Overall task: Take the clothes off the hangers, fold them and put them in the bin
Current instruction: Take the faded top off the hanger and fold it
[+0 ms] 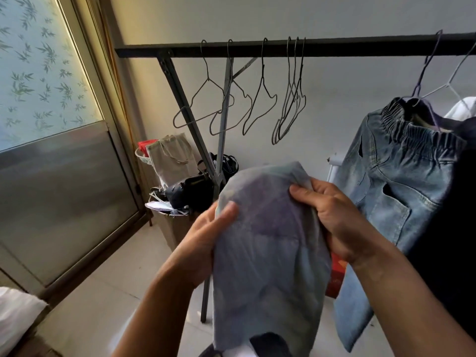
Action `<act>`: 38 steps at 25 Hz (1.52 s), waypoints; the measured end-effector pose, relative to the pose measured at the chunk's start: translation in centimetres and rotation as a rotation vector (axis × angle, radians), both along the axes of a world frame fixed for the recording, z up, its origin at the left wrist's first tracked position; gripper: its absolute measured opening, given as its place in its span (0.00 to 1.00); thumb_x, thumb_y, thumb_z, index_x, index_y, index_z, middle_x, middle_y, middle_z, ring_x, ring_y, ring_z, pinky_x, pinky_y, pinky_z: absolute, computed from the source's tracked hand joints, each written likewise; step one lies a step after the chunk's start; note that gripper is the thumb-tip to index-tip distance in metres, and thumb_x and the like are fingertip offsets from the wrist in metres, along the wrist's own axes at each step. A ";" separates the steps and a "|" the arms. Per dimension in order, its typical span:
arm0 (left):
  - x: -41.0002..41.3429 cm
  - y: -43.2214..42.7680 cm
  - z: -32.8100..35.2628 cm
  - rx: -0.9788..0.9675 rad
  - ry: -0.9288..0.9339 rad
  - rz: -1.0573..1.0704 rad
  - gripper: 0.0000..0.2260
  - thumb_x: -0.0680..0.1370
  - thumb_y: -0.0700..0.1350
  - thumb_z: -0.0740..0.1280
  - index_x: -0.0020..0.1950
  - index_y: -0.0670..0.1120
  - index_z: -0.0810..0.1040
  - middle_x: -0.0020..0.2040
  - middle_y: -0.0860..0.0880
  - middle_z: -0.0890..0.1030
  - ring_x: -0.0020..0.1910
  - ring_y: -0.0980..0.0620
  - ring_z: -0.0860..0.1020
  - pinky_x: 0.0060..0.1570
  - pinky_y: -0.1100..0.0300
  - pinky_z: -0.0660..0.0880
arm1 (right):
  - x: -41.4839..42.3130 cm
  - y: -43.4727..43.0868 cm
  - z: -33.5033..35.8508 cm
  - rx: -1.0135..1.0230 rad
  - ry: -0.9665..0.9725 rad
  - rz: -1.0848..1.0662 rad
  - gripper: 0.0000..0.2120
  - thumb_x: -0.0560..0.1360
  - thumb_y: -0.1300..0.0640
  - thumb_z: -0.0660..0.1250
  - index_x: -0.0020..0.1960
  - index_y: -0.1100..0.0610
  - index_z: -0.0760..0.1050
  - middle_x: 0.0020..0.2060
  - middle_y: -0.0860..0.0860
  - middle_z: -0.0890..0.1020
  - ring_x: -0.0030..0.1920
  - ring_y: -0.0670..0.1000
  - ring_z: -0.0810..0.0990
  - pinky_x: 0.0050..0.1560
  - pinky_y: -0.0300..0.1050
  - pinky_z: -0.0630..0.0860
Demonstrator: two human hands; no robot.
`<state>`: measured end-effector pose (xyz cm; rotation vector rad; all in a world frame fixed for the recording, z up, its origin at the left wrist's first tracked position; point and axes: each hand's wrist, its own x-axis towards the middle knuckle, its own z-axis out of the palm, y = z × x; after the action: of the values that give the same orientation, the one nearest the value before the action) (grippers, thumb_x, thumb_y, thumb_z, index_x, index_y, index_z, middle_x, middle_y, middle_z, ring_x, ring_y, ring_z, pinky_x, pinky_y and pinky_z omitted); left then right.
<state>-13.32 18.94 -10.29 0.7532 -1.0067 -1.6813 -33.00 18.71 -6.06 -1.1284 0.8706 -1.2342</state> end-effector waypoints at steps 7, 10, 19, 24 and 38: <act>-1.2 -0.5 2.0 -0.284 -0.182 0.364 0.23 0.74 0.39 0.69 0.68 0.54 0.75 0.56 0.45 0.83 0.51 0.47 0.84 0.50 0.53 0.82 | -0.3 -1.2 -1.8 -0.010 0.300 -0.098 0.42 0.69 0.52 0.73 0.77 0.46 0.56 0.60 0.55 0.80 0.54 0.50 0.82 0.49 0.39 0.79; -0.8 -0.7 2.0 -0.285 -0.353 0.378 0.17 0.73 0.37 0.71 0.62 0.45 0.80 0.54 0.47 0.84 0.52 0.51 0.83 0.53 0.58 0.80 | -0.6 -0.4 -2.2 -0.103 0.423 -0.058 0.28 0.70 0.65 0.73 0.68 0.54 0.71 0.52 0.48 0.82 0.51 0.47 0.82 0.52 0.36 0.79; 2.5 -0.7 2.8 -0.712 -1.227 0.285 0.05 0.76 0.49 0.70 0.47 0.51 0.84 0.43 0.52 0.81 0.43 0.56 0.78 0.43 0.58 0.74 | -1.7 0.0 -2.3 -0.267 0.737 -0.172 0.01 0.72 0.59 0.73 0.44 0.55 0.81 0.37 0.51 0.82 0.37 0.47 0.77 0.38 0.44 0.75; 2.1 -0.7 2.9 -0.340 -0.598 0.210 0.16 0.72 0.56 0.66 0.45 0.46 0.85 0.43 0.48 0.83 0.41 0.52 0.80 0.40 0.61 0.77 | -2.3 -0.2 -1.6 -0.102 0.229 -0.036 0.10 0.68 0.49 0.70 0.47 0.52 0.84 0.42 0.58 0.84 0.43 0.56 0.79 0.46 0.53 0.75; 0.4 0.7 -1.8 -0.128 -0.281 0.183 0.11 0.68 0.45 0.73 0.44 0.38 0.83 0.44 0.39 0.85 0.41 0.45 0.83 0.40 0.57 0.82 | -3.3 -0.9 -3.0 0.195 -0.387 0.184 0.26 0.76 0.44 0.62 0.60 0.65 0.78 0.54 0.61 0.83 0.56 0.59 0.82 0.54 0.51 0.80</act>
<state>-12.90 19.60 -12.11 0.9841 -1.1885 -1.3652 -36.29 17.79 -9.02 -0.7608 0.5657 -1.1378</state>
